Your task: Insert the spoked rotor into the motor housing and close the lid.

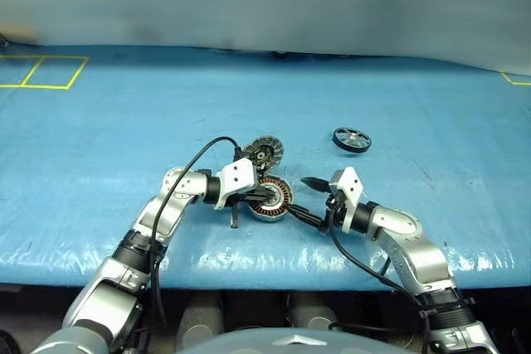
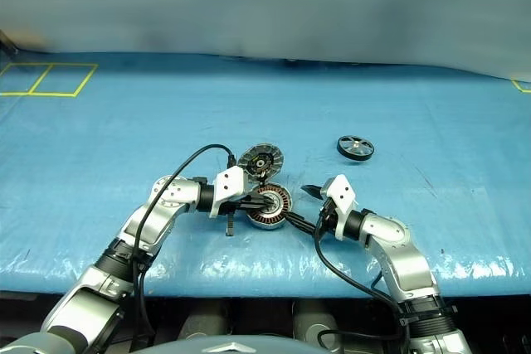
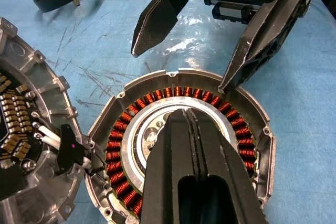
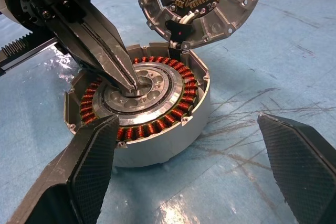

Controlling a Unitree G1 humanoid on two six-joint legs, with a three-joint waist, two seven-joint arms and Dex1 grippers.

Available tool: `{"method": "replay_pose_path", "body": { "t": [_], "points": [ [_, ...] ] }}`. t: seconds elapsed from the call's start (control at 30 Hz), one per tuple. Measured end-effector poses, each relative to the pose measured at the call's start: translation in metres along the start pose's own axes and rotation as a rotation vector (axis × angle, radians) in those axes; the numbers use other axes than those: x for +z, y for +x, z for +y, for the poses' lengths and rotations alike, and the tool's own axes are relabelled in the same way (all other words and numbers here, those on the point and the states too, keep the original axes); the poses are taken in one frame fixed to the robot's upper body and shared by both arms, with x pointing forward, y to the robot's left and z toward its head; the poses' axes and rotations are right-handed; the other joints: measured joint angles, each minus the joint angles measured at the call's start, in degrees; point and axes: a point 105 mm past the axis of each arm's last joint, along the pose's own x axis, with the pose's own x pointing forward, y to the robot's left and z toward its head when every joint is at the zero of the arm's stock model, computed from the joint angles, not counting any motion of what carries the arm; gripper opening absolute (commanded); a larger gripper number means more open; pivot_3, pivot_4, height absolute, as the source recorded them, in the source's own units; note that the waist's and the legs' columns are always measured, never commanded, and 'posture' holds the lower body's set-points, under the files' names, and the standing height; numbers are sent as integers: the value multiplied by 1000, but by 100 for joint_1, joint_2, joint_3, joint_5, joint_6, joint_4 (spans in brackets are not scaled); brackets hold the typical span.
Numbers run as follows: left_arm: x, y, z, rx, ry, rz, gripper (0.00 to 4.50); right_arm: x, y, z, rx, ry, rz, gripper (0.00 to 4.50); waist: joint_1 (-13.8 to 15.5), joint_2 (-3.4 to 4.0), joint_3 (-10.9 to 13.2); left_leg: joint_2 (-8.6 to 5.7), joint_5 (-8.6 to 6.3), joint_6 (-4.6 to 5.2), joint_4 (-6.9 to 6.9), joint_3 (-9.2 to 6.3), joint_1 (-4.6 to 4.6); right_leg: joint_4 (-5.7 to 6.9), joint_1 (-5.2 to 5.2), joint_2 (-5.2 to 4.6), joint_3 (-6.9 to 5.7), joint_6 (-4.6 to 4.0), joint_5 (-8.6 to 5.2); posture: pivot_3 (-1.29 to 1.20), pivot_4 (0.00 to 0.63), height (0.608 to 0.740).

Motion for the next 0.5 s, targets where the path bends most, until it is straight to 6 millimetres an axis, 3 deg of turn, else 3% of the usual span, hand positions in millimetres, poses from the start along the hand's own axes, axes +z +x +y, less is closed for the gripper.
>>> {"method": "replay_pose_path", "body": {
  "t": [0.3, 0.5],
  "points": [
    [-4, -2, 3, 23, 1, 16, 12, 0, 0, 0, -2, 0, 0, 4434, 0, 0, 0, 0, 0, 0, 0, 0, 0, 0, 0, 0, 0, 0, 0, 0, 150, 740],
    [10, -7, 14, 95, -35, -88, 12, 0, 0, 0, -1, -2, 1, 4434, -4, 0, 0, 1, 0, 0, 0, 0, 0, 1, 0, 0, 0, 1, 0, 0, 150, 740]
  ]
}}
